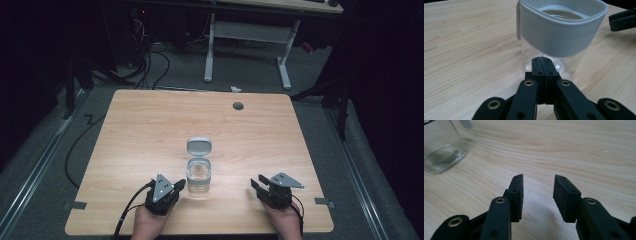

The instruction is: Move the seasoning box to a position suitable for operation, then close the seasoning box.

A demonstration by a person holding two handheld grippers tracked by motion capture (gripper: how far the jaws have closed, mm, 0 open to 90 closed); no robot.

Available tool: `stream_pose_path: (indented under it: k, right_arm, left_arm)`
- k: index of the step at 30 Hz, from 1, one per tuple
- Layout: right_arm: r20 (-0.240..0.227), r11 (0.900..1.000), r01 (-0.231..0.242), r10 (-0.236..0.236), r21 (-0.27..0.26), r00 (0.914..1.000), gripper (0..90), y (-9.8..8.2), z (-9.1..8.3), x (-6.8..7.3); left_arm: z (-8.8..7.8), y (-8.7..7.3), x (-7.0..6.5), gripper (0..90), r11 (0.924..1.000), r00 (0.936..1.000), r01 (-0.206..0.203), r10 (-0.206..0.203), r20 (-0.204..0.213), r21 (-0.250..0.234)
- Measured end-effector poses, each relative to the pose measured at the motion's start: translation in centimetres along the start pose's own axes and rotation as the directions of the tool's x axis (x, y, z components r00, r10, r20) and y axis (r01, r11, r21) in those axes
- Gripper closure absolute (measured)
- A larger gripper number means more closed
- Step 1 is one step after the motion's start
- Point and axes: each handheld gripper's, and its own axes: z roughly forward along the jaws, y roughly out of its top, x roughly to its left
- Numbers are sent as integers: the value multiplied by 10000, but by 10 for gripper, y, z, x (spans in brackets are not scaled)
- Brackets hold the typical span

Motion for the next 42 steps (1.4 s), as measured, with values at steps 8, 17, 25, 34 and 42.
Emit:
stream_pose_path:
  k: [8, 17, 25, 34, 42]
  right_arm:
    - [-219, 9996, 236, -240, -181, 9995, 629, 11, 4, 9]
    - [-158, 9994, 251, -248, 224, 9996, 709, 18, 15, 9]
    - [-375, 9993, 377, -377, -11, 9986, 900, 32, 23, 12]
    - [-874, 9958, 870, -893, -289, 9922, 900, 63, 36, 30]
    - [-1164, 9926, 1102, -1155, -509, 9865, 900, 87, 50, 42]
  left_arm:
    - [-5, -11, 6, 889, 9996, 9999, 101, -104, 118, 251]
    - [-6, -17, 0, 890, 9982, 9995, 126, -143, 276, 579]
    - [-9, -17, -1, 900, 9981, 9992, 187, -208, 349, 588]
    - [-6, -27, -14, 900, 9961, 9976, -270, 214, 657, 844]
    - [8, -29, -24, 900, 9956, 9945, -101, 2, 1050, 933]
